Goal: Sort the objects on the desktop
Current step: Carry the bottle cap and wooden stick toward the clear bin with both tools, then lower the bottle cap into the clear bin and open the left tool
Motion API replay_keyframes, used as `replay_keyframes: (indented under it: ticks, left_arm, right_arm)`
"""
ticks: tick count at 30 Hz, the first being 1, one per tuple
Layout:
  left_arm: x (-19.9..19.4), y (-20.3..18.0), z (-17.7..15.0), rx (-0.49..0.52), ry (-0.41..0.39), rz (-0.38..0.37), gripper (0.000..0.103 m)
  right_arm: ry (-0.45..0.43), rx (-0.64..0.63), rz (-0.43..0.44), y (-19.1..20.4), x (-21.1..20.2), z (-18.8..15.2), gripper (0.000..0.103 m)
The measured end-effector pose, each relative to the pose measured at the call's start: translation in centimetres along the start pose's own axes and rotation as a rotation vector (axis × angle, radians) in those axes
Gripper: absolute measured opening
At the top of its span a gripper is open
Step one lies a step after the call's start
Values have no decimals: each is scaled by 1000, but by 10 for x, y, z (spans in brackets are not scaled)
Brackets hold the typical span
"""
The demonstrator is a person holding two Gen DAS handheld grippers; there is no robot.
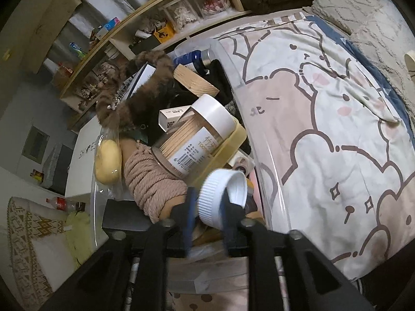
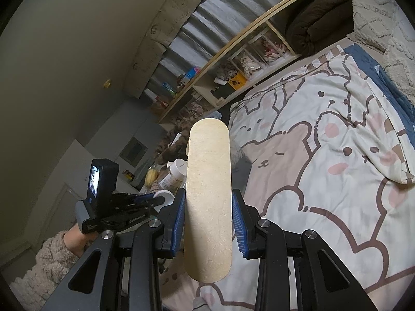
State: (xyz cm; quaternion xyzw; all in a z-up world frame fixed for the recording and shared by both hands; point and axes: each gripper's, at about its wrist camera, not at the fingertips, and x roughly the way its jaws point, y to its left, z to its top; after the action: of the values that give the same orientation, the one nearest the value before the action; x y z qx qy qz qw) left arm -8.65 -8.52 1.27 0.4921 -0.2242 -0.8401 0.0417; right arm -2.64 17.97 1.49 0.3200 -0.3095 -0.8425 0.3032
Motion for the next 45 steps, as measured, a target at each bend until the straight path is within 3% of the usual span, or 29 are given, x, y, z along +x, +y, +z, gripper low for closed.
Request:
replay_keyframes:
  ticks: [2,20,33,37,41,45]
  left_arm:
    - [-3,1,0,-15,-23,30,78]
    - [-22,29,-12,-100,-103,11,78]
    - [-22,34,-15,-117,-106,13,78]
    - [-35,32,-24,-169,-167,-31,79]
    - [-50,35,-40,-289,-272,-92,90]
    - [-55,33,-54,-398,-346,-133,92]
  right_arm:
    - [1,1,0,0,0,0,34]
    - [3,3,-5,0,2,-2,34]
    - [6,8,-9,0,4,-4,34]
    - [2,0,-9,4,5,-3,34]
    - [5,-13,-4,10,9,-3,34]
    - [20,-18,1,16,17,-4,34]
